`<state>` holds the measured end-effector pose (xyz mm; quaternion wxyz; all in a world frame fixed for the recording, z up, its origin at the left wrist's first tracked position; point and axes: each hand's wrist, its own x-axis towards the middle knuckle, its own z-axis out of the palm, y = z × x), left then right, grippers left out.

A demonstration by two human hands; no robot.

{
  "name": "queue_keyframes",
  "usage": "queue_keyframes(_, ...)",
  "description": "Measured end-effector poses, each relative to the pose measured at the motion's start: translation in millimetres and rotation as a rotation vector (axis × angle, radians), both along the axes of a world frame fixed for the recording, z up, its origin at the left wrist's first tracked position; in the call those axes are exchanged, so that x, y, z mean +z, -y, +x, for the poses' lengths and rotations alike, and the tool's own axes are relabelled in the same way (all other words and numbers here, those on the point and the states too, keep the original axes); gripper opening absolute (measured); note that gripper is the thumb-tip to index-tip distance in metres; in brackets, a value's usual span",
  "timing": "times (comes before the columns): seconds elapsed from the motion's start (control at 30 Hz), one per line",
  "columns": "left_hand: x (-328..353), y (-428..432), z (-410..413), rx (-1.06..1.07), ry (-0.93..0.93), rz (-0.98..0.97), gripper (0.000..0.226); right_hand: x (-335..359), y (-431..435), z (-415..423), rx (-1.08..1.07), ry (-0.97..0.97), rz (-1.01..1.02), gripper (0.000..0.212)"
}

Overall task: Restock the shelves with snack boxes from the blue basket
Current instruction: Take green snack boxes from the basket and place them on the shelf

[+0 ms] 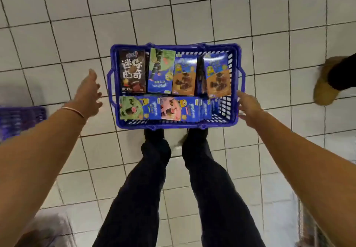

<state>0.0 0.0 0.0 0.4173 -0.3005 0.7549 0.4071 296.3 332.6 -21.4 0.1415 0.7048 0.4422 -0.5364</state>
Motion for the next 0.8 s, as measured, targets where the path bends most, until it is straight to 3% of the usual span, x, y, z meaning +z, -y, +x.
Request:
queue_keyframes(0.07, -31.6, 1.0, -6.6, -0.007, 0.005, -0.069, 0.069, -27.4, -13.2, -12.9, -0.007, 0.125, 0.131, 0.084)
queue_keyframes(0.13, -57.0, 2.0, -3.6, -0.049, 0.111, -0.061, 0.069, -44.5, -23.4, -23.9, -0.091, 0.15, 0.193, 0.095)
queue_keyframes(0.2, -72.2, 1.9, 5.3, -0.021, 0.16, -0.021, 0.065, -64.3, -30.9, -26.9, -0.174, 0.042, 0.159, 0.071)
queue_keyframes(0.27, -82.8, 0.9, 12.6, 0.043, 0.091, -0.032, 0.05, -75.4, -35.0, -25.5, -0.213, -0.023, 0.111, 0.038)
queue_keyframes(0.33, -86.2, -1.1, 15.5, 0.112, 0.046, -0.042, 0.038, -78.4, -39.0, -24.2, -0.187, -0.022, 0.075, 0.025)
queue_keyframes(0.57, -52.1, -29.3, 3.2, 0.187, -0.087, -0.138, 0.025, -35.6, -59.8, -31.7, -0.226, 0.016, 0.105, 0.033)
queue_keyframes(0.8, 95.7, -85.3, -21.4, 0.098, -0.26, -0.169, 0.027, 118.8, -101.7, -43.7, -0.241, 0.006, 0.272, 0.04)
